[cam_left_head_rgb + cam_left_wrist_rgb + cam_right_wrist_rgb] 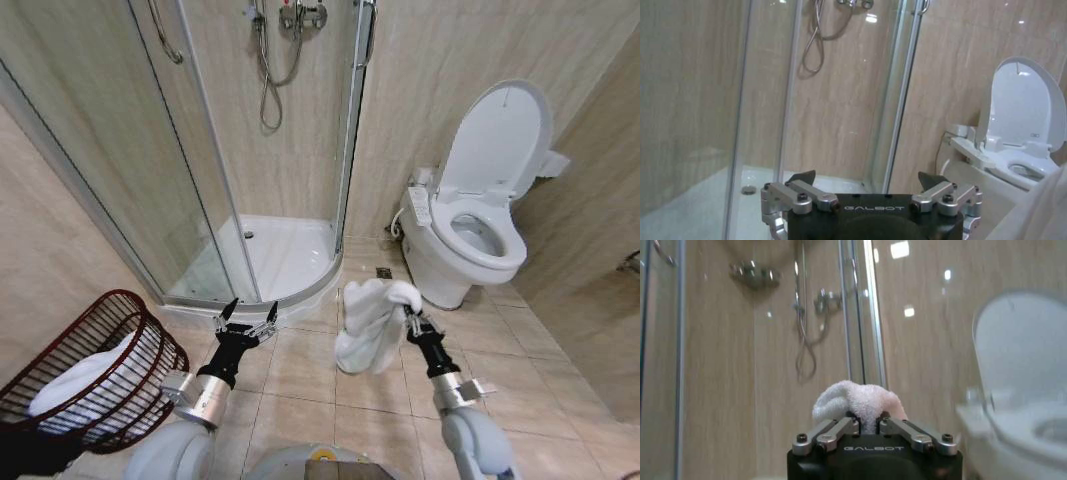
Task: Discard the used towel into the hamper.
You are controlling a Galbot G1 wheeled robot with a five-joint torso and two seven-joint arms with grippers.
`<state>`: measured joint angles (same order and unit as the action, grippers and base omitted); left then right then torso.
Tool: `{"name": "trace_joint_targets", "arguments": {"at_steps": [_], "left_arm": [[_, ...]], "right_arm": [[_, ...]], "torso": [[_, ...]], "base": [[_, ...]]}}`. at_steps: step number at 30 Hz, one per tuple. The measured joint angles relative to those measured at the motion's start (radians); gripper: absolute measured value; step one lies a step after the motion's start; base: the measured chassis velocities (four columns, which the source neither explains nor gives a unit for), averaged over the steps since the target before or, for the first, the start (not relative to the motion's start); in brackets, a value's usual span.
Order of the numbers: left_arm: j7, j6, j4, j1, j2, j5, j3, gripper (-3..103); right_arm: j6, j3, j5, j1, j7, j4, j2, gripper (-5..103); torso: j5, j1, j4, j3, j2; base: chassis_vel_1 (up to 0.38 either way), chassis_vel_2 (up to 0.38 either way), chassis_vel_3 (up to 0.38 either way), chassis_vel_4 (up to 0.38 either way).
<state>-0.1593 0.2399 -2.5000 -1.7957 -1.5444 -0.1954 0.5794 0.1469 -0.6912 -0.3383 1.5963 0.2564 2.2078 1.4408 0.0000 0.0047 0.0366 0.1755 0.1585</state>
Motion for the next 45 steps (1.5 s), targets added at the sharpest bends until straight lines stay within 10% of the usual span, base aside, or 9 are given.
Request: {"name": "trace_joint_targets", "arguments": {"at_steps": [18, 45], "left_arm": [[0.0, 0.0, 0.0, 0.0, 0.0, 0.0, 0.0, 100], [0.0, 0.0, 0.0, 0.0, 0.0, 0.0, 0.0, 100]], "right_arm": [[-0.084, -0.161, -0.249, 0.015, 0.01, 0.305, -0.058, 12], [-0.068, -0.335, -0.282, -0.031, -0.062, 0.295, -0.143, 12]], "torso": [[0.0002, 0.0, 0.0, 0.0, 0.001], [0.0, 0.005, 0.0, 0.013, 0.018]], "base": [[0.0, 0.0, 0.0, 0.0], [0.0, 0.0, 0.0, 0.0]]}}
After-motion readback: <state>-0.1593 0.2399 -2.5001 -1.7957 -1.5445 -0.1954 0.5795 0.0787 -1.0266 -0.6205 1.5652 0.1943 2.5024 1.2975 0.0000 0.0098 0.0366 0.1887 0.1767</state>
